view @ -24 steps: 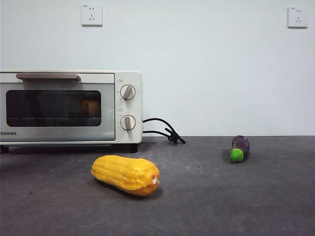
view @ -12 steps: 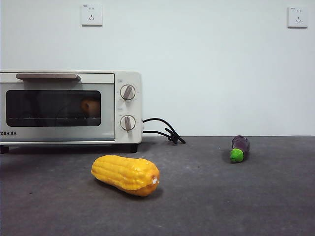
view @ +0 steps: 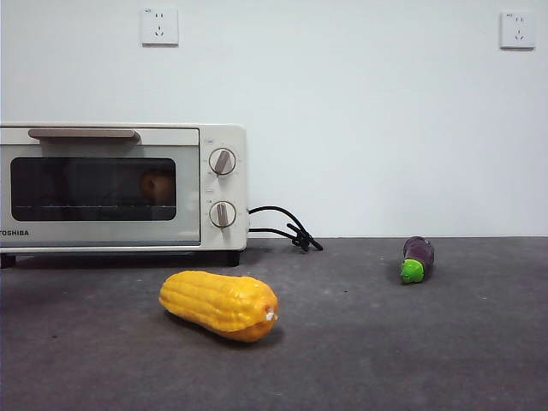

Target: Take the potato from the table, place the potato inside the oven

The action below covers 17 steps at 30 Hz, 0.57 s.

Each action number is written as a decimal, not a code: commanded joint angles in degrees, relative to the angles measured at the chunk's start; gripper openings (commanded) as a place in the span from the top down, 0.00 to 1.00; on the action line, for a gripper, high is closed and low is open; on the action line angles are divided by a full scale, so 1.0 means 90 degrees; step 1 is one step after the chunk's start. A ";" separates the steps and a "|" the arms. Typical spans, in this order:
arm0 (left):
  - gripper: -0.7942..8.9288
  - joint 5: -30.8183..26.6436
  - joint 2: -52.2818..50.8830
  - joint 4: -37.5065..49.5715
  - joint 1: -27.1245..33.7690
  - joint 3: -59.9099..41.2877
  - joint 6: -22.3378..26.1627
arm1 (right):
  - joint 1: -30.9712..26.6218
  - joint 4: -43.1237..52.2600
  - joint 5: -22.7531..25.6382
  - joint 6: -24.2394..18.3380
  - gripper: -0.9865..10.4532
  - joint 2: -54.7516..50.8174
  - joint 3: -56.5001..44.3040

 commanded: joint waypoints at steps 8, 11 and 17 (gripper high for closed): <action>0.92 -0.0986 -0.1865 0.0119 0.0075 -0.2766 -0.1326 | 0.0005 -0.0134 0.0039 0.0066 0.91 0.0007 -0.0039; 0.92 -0.1027 -0.2118 0.0034 0.0075 -0.3208 -0.1333 | 0.0005 -0.0134 0.0041 0.0066 0.91 0.0007 -0.0039; 0.92 -0.1003 -0.2489 -0.0199 0.0075 -0.3823 -0.1336 | 0.0005 -0.0134 0.0039 0.0066 0.91 0.0010 -0.0039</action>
